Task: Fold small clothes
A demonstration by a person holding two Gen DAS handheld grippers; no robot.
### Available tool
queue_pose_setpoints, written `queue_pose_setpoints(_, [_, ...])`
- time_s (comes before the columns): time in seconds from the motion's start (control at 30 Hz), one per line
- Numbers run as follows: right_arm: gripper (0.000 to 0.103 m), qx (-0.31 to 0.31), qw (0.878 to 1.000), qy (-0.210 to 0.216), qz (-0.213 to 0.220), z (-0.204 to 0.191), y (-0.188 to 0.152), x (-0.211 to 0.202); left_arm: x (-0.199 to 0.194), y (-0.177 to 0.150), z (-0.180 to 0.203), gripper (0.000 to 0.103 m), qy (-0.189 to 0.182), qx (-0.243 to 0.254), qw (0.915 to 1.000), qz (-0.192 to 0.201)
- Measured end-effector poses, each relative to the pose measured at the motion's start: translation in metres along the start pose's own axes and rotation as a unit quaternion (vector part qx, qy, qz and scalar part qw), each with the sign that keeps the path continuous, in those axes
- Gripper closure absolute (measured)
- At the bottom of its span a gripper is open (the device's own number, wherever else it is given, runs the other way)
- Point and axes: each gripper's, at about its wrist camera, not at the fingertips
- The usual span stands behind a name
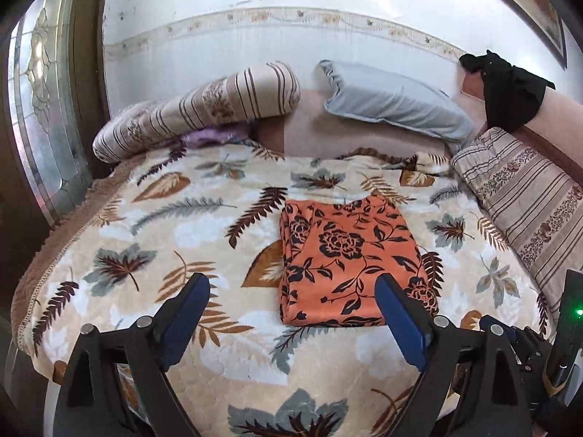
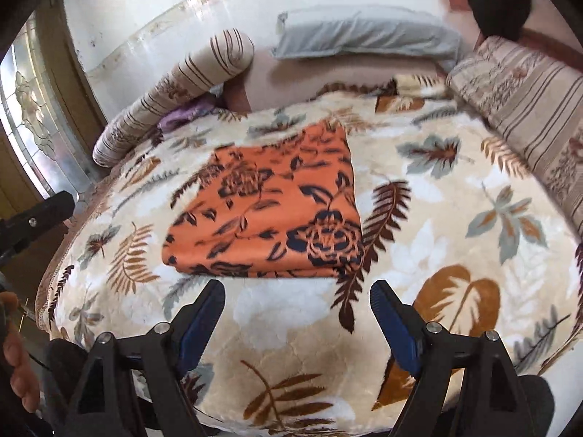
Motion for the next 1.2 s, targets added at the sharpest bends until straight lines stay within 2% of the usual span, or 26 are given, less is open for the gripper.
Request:
queue_pose_setpoints(0.17, [0.019, -0.012, 1.0, -0.004, 0.012, -0.007, 0.005, -0.01, -0.002, -0.003, 0.003, 0.009, 0.0, 0.003, 1.0, -0.006])
queue_pose_setpoints(0.37, [0.019, -0.04, 0.999, -0.032, 0.0, -0.011, 0.008, -0.007, 0.008, -0.01, -0.003, 0.008, -0.012, -0.016, 0.9995, -0.026])
queue_pose_setpoints(0.43, [0.019, -0.05, 0.998, -0.039, -0.006, -0.012, 0.009, -0.006, 0.014, -0.011, -0.004, 0.0, -0.008, -0.018, 0.9993, -0.032])
queue_pose_setpoints(0.6, [0.019, -0.07, 0.996, -0.058, -0.02, -0.013, 0.012, 0.0, 0.027, -0.013, -0.006, 0.0, 0.011, -0.018, 0.9987, -0.046])
queue_pose_setpoints(0.67, [0.014, -0.071, 0.996, -0.06, -0.019, -0.013, 0.013, 0.001, 0.033, -0.015, -0.005, 0.0, 0.024, -0.011, 0.9983, -0.052])
queue_pose_setpoints(0.73, [0.002, -0.072, 0.995, -0.063, -0.017, -0.014, 0.013, 0.002, 0.037, -0.017, -0.005, 0.0, 0.033, -0.006, 0.9979, -0.056])
queue_pose_setpoints(0.77, [0.0, -0.074, 0.995, -0.064, -0.016, -0.015, 0.013, 0.002, 0.039, -0.018, -0.006, 0.0, 0.034, -0.005, 0.9977, -0.058])
queue_pose_setpoints(0.93, [0.0, -0.073, 0.995, -0.063, -0.017, -0.017, 0.014, 0.003, 0.042, -0.02, -0.005, 0.0, 0.042, 0.001, 0.9975, -0.057])
queue_pose_setpoints(1.2, [0.0, -0.074, 0.995, -0.064, -0.018, -0.016, 0.016, 0.005, 0.047, -0.017, -0.003, 0.0, 0.031, 0.001, 0.9972, -0.068])
Point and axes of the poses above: each gripper's, at about its wrist camera, not at the fingertips, and x roughly the way its jaws point, z to its right, y to its top, and after that the axes turned 1 degree about y, right-handed
